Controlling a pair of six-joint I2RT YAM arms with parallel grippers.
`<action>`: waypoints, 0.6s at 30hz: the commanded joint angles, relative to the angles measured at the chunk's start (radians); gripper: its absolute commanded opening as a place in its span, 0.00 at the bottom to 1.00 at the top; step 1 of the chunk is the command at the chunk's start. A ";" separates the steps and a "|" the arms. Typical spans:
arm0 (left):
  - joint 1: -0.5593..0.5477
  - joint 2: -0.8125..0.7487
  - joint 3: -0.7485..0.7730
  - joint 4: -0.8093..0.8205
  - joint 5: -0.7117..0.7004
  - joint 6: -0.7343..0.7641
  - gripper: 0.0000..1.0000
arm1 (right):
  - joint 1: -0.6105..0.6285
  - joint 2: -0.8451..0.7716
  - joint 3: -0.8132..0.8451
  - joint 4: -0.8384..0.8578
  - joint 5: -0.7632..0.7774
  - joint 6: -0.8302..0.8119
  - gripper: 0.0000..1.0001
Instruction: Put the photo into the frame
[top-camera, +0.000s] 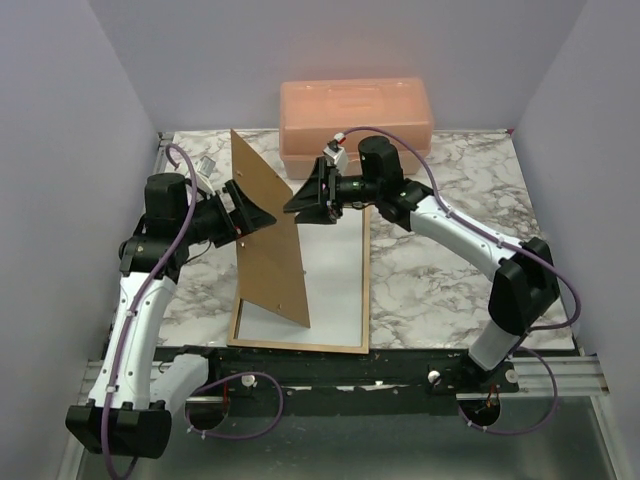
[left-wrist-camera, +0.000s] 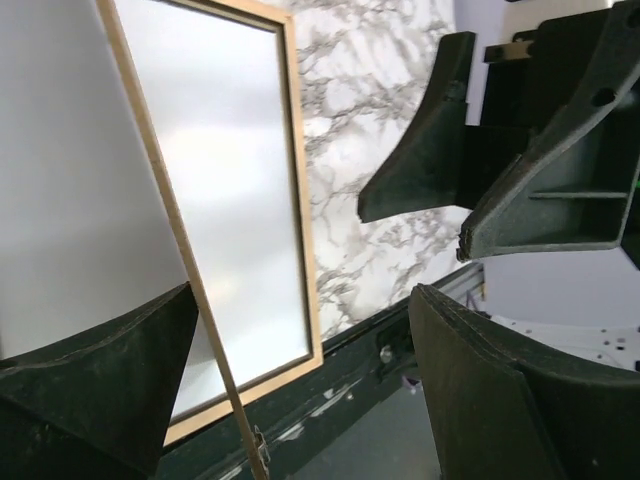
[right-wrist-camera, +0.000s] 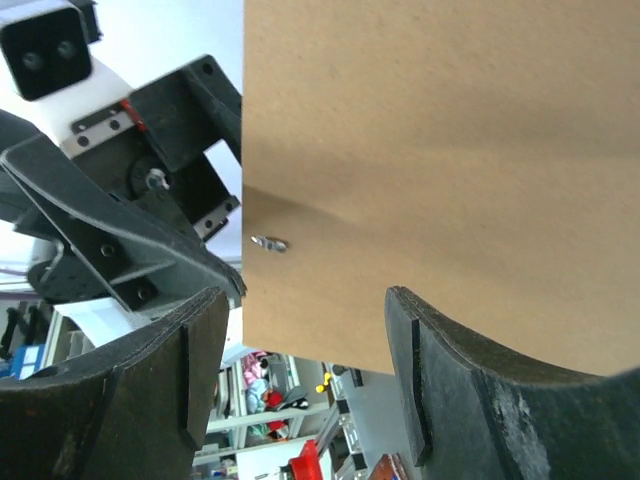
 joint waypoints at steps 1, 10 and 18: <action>0.026 0.026 0.091 -0.112 -0.023 0.160 0.85 | 0.006 -0.079 0.010 -0.221 0.106 -0.156 0.71; 0.033 0.125 0.167 -0.226 -0.049 0.269 0.56 | 0.000 -0.152 -0.085 -0.405 0.282 -0.280 0.71; 0.033 0.135 0.138 -0.270 -0.157 0.317 0.37 | -0.025 -0.216 -0.198 -0.534 0.458 -0.362 0.71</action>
